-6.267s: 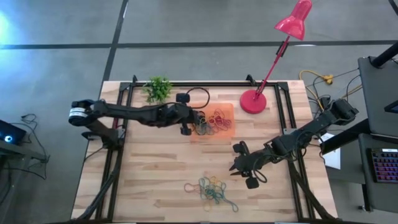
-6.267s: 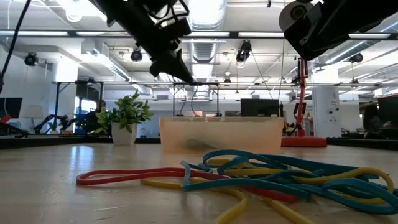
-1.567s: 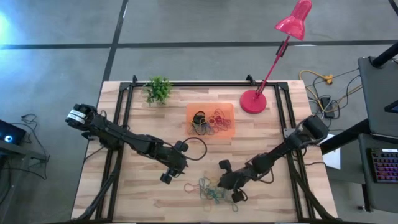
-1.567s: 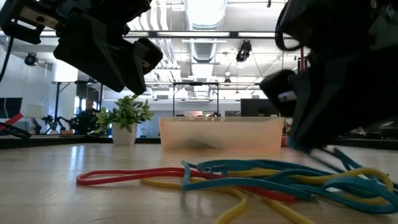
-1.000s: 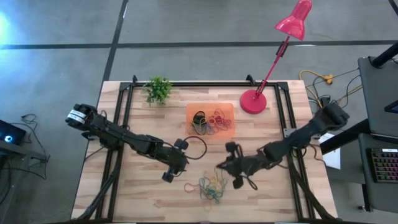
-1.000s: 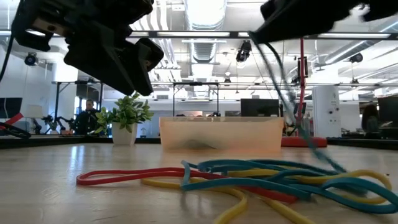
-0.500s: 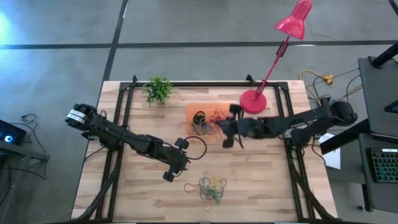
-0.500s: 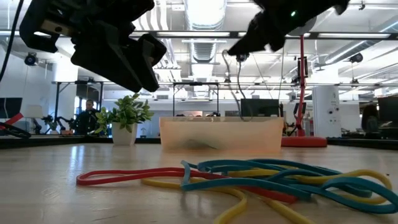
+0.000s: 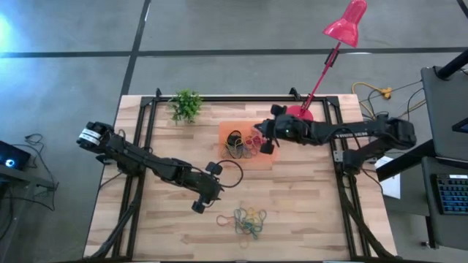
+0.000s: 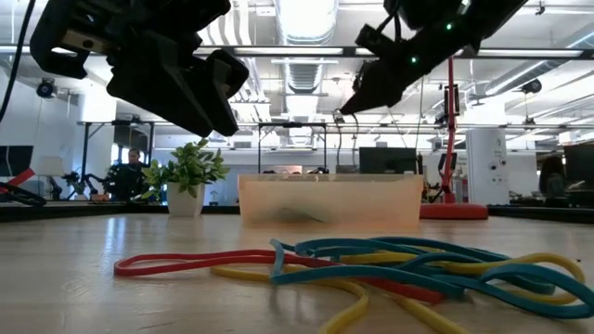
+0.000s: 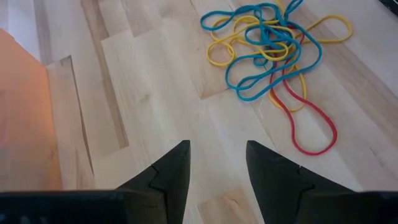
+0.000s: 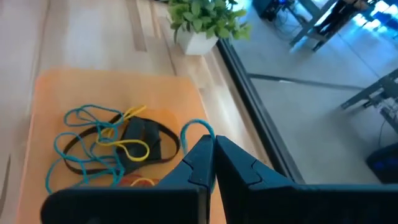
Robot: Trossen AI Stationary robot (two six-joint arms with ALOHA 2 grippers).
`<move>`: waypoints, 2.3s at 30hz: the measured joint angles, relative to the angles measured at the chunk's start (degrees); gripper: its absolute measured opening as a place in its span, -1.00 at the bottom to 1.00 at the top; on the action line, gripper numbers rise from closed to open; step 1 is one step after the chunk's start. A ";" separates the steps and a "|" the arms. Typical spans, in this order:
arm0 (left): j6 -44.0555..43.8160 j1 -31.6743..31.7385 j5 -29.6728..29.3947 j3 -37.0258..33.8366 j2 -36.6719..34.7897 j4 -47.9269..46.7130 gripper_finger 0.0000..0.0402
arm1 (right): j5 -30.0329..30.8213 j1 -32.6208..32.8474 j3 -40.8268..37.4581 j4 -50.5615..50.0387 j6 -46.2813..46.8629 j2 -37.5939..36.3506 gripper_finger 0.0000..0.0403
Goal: Pick and place rubber bands into bin
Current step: Put the blue rubber band into the bin
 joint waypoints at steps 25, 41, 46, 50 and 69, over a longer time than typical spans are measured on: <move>0.03 0.02 0.55 -0.09 0.29 3.52 -0.30 | -11.84 -0.92 -0.86 -3.38 5.51 4.59 -0.27; 5.91 -0.09 10.09 -0.14 12.70 18.64 -0.30 | -29.57 9.59 -1.70 -6.16 8.41 4.48 -0.26; 9.16 -0.11 10.01 0.96 18.61 20.81 -0.30 | -29.56 15.25 -1.84 -6.12 11.76 4.46 -0.31; 10.32 -0.11 9.53 2.52 21.42 20.91 -0.30 | -29.39 18.72 -1.86 -6.08 14.19 4.43 -0.35; 11.93 -0.17 10.62 3.64 22.40 23.47 -0.30 | -28.76 23.99 -1.86 -5.70 19.76 4.37 -0.49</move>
